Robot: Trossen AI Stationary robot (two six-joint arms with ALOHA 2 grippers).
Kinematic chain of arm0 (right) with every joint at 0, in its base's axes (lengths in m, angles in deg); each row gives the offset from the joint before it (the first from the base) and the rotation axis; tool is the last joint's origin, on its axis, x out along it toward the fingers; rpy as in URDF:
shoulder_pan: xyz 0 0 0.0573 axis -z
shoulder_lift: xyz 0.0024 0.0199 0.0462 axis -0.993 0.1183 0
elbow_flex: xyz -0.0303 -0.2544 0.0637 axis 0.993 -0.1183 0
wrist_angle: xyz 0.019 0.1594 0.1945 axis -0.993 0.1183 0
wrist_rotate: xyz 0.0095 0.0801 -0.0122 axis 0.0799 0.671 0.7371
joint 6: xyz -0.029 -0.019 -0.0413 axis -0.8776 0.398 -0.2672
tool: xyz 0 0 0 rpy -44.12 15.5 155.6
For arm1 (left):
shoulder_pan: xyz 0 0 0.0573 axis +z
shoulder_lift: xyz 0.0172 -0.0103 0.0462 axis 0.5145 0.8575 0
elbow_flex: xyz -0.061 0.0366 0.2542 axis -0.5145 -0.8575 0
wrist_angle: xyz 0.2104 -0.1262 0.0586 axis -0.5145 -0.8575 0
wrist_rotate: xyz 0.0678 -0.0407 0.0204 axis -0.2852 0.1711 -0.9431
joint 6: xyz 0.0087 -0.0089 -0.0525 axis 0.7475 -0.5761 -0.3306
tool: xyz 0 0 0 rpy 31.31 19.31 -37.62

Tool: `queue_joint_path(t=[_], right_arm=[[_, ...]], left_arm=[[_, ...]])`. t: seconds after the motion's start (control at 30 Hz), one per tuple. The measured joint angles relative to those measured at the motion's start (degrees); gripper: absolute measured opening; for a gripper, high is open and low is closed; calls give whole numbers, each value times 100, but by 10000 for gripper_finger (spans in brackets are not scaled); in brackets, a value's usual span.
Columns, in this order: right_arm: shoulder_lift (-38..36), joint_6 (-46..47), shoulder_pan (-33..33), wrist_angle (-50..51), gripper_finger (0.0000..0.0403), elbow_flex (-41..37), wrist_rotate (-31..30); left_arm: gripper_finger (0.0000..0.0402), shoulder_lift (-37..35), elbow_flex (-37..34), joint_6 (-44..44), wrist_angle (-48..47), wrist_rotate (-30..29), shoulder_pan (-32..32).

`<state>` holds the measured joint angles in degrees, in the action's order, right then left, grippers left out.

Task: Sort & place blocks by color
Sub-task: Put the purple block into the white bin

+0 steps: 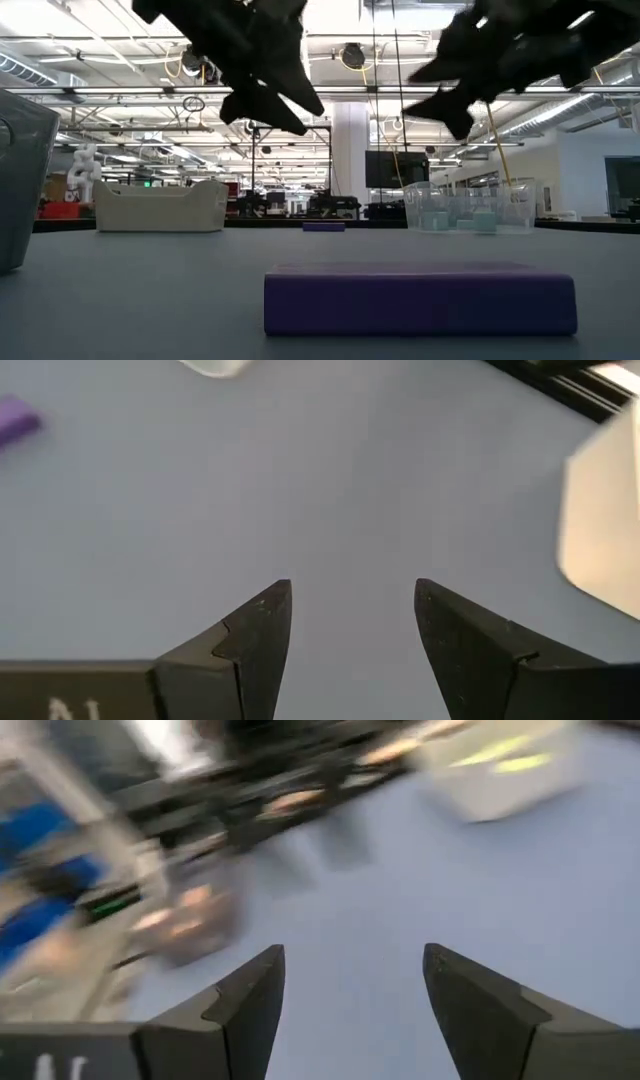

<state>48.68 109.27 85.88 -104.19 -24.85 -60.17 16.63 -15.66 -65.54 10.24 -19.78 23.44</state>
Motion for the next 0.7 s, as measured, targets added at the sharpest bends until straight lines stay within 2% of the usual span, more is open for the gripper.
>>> queue_joint_path(t=[0.13, 0.23, 0.53, 0.7], right_arm=[[299, -295, 842, 579, 227, 316, -97], [759, -510, 1169, 1067, 227, 704, -81], [2593, -1162, 1584, 1541, 227, 2182, -115], [3433, -1970, 1682, 1930, 227, 3030, -720]], left_arm=[[214, -4, 0, -161, 0, 2, -323], [214, -85, 0, -171, 44, -38, -466], [214, -415, -2, -150, 151, -203, -464], [214, -623, 0, -130, 144, -252, -477]])
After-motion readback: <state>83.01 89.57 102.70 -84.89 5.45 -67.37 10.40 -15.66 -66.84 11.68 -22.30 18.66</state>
